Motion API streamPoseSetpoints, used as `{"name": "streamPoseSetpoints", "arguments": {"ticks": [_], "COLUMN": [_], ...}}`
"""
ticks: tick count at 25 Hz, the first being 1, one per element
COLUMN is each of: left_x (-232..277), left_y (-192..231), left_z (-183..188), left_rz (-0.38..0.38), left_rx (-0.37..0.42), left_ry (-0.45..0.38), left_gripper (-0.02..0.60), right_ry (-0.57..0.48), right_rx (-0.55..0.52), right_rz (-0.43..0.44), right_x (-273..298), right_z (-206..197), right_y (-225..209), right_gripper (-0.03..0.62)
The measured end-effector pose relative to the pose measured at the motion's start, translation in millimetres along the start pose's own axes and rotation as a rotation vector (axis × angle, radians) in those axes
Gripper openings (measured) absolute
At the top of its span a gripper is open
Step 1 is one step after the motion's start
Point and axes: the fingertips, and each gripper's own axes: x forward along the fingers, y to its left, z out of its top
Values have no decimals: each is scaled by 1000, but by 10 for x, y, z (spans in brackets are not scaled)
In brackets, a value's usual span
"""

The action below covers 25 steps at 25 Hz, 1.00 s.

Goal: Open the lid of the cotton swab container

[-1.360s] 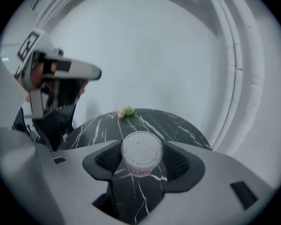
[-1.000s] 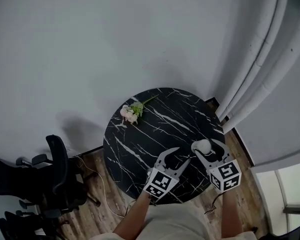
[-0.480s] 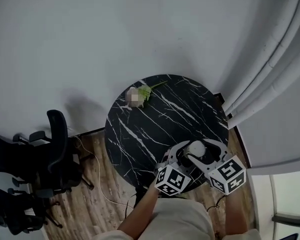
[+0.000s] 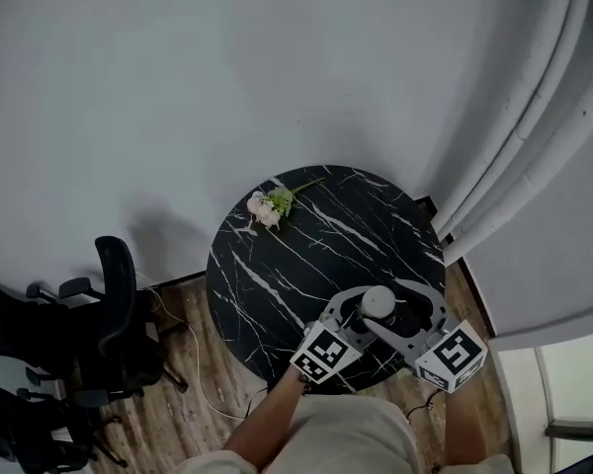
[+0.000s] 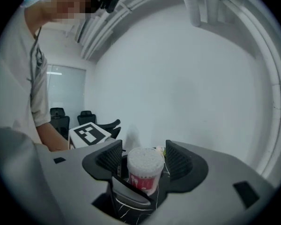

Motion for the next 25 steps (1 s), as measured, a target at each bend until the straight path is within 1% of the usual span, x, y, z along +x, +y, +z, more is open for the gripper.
{"name": "streamPoseSetpoints", "arguments": {"ticks": [2, 5, 10, 12, 15, 18, 21, 25], "left_x": [-10, -12, 40, 58, 54, 57, 72, 83], "left_y": [1, -37, -204, -222, -233, -228, -227, -238], "left_z": [1, 16, 38, 28, 11, -9, -17, -22], "left_rz": [-30, -36, -56, -53, -41, -33, -39, -43], "left_rx": [-7, 16, 0, 1, 11, 16, 10, 17], "left_ry": [-3, 6, -11, -10, -7, -5, -6, 0], "left_gripper": [267, 266, 267, 266, 265, 265, 265, 265], "right_ry": [-15, 8, 28, 26, 26, 53, 75, 88], "right_rx": [-39, -86, -114, -126, -111, -63, -23, 3], "right_rz": [17, 1, 31, 31, 24, 16, 25, 33], "right_x": [-31, -42, -33, -31, -46, -53, -55, -71], "right_z": [26, -32, -119, -138, -154, -194, -223, -231], "right_y": [21, -11, 26, 27, 34, 16, -10, -24], "right_gripper": [291, 291, 291, 291, 291, 291, 291, 291]}}
